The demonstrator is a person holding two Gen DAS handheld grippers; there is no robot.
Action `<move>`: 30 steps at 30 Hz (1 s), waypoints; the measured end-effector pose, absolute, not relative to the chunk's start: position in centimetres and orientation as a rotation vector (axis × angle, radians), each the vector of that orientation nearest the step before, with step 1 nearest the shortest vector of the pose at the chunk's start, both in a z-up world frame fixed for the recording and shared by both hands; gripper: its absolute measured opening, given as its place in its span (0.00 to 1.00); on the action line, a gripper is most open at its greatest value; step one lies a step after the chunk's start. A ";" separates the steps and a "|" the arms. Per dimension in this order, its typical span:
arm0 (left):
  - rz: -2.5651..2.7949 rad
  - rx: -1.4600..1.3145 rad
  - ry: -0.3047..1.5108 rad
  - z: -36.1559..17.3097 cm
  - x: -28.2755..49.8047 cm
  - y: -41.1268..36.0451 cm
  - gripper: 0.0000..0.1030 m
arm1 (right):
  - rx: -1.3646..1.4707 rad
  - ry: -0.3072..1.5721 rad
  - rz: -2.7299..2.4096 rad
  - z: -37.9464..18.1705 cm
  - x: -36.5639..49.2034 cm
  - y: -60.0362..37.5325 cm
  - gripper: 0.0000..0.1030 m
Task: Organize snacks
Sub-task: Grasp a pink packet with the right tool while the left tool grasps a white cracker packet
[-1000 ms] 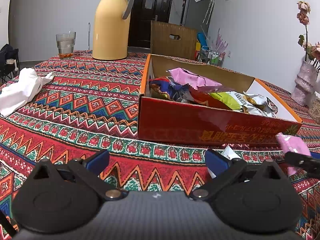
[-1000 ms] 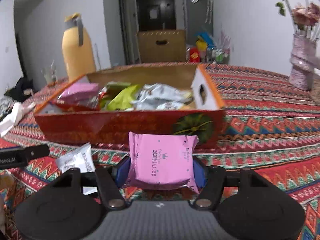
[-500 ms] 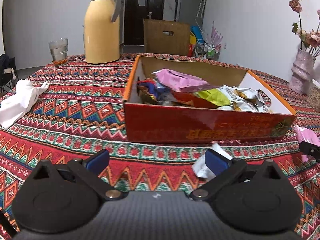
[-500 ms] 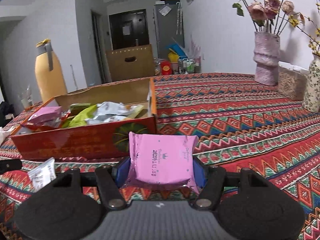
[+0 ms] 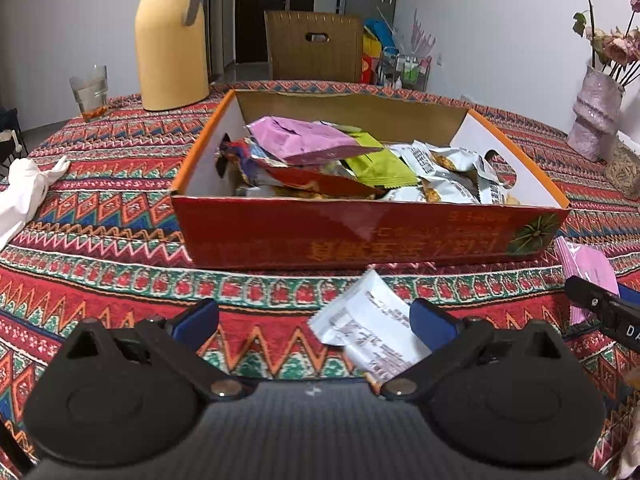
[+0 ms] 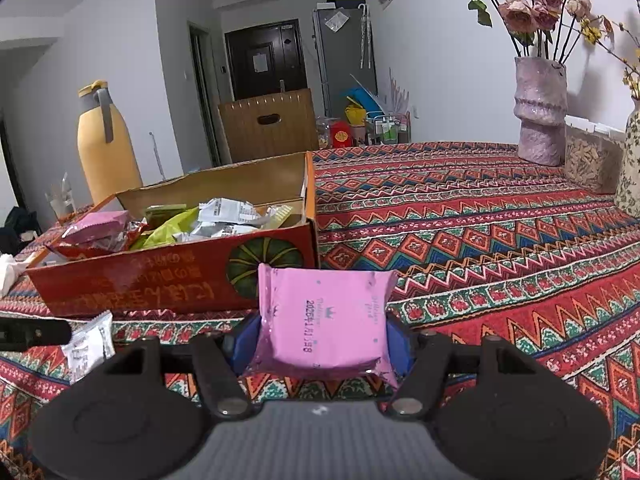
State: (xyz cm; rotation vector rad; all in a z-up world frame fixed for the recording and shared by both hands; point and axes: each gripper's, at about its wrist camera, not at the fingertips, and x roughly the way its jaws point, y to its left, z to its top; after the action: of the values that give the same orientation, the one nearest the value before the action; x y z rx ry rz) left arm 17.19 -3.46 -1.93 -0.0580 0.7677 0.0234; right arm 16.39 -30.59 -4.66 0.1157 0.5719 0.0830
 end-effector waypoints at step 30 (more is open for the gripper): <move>0.127 -0.048 0.949 -4.3 20.6 -7.6 1.00 | 0.141 0.556 0.124 -5.2 16.2 -30.6 0.63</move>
State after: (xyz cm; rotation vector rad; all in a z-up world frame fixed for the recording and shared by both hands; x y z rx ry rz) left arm 20.62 -7.65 -4.30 -0.0485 0.9492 0.1270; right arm 16.25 -30.64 -5.19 0.1410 0.5560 0.1244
